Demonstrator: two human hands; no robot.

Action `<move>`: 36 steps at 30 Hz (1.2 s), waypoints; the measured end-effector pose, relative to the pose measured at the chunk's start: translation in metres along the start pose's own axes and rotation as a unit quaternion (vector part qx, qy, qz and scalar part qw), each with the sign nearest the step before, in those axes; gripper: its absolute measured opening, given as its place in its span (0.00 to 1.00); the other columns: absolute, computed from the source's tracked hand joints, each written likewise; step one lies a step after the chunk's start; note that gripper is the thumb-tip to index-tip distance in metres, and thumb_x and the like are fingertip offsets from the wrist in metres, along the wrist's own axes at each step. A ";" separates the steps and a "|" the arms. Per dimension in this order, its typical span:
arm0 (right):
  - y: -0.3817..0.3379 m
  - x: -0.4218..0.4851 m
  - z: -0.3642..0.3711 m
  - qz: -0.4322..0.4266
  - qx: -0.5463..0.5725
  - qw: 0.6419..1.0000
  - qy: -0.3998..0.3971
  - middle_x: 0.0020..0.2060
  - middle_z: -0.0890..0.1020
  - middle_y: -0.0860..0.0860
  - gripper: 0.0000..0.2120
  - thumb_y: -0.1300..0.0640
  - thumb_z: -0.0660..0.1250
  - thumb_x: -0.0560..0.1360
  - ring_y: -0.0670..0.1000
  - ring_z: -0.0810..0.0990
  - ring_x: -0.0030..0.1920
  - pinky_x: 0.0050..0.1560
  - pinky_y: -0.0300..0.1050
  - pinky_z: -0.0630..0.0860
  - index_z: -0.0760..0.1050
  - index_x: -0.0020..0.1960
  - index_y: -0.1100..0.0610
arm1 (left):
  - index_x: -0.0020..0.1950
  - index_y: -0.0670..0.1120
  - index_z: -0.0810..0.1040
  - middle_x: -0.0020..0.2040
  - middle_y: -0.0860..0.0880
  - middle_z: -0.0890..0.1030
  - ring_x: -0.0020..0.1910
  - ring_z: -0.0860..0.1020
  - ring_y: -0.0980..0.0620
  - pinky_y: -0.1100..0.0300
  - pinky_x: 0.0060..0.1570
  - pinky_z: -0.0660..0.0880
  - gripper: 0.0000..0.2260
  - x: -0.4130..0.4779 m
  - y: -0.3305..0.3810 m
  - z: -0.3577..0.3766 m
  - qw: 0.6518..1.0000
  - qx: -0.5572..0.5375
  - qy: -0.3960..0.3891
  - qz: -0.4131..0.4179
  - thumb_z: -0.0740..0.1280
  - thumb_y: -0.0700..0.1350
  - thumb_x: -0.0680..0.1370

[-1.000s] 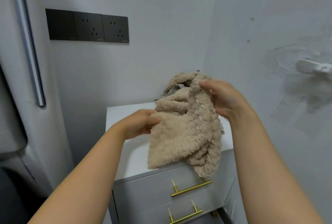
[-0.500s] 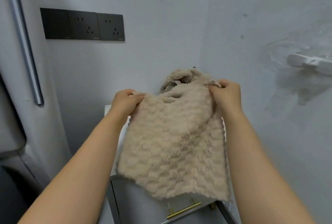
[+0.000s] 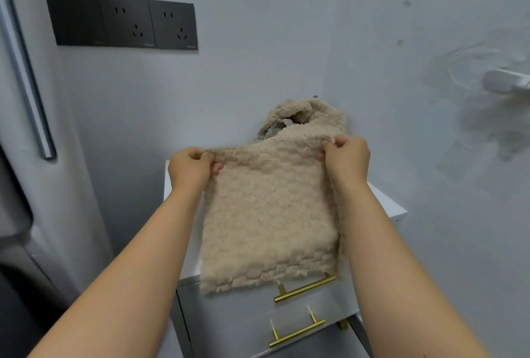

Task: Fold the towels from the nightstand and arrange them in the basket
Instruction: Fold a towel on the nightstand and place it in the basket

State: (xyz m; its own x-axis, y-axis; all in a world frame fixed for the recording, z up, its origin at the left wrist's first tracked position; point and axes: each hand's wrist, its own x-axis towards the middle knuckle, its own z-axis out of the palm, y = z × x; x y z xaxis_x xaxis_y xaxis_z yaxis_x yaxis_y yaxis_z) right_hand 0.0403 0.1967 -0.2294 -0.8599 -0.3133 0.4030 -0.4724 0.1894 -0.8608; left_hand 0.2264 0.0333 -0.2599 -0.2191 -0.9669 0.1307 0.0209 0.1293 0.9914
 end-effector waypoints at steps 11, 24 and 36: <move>0.022 -0.007 0.005 -0.004 -0.033 0.998 -0.058 0.25 0.66 0.51 0.21 0.61 0.63 0.78 0.56 0.80 0.30 0.31 0.42 0.62 0.59 0.29 0.55 | 0.36 0.48 0.78 0.36 0.48 0.80 0.41 0.79 0.47 0.49 0.48 0.78 0.09 -0.003 -0.001 -0.012 0.992 0.104 -0.046 0.055 0.66 0.41 0.77; 0.019 -0.045 -0.052 0.055 -0.038 0.985 -0.159 0.31 0.76 0.59 0.10 0.67 0.57 0.73 0.54 0.78 0.27 0.25 0.42 0.73 0.73 0.35 0.62 | 0.43 0.44 0.81 0.48 0.51 0.82 0.48 0.78 0.52 0.61 0.44 0.73 0.07 -0.012 0.014 -0.058 0.931 0.269 -0.238 0.058 0.64 0.36 0.75; 0.017 -0.049 -0.075 0.152 -0.267 0.892 -0.332 0.38 0.80 0.58 0.09 0.68 0.60 0.75 0.53 0.75 0.31 0.30 0.42 0.73 0.79 0.41 0.65 | 0.41 0.44 0.82 0.49 0.47 0.81 0.53 0.74 0.46 0.54 0.52 0.75 0.12 -0.023 0.031 -0.036 0.710 0.635 -0.251 0.172 0.60 0.33 0.73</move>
State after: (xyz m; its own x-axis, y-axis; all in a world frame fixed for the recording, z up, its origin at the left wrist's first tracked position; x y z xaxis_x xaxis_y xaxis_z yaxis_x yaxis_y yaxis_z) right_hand 0.0596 0.2847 -0.2408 -0.7440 -0.6199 -0.2494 -0.4139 0.7206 -0.5563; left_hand 0.2674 0.0514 -0.2316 -0.7405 -0.6715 0.0275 -0.6697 0.7407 0.0535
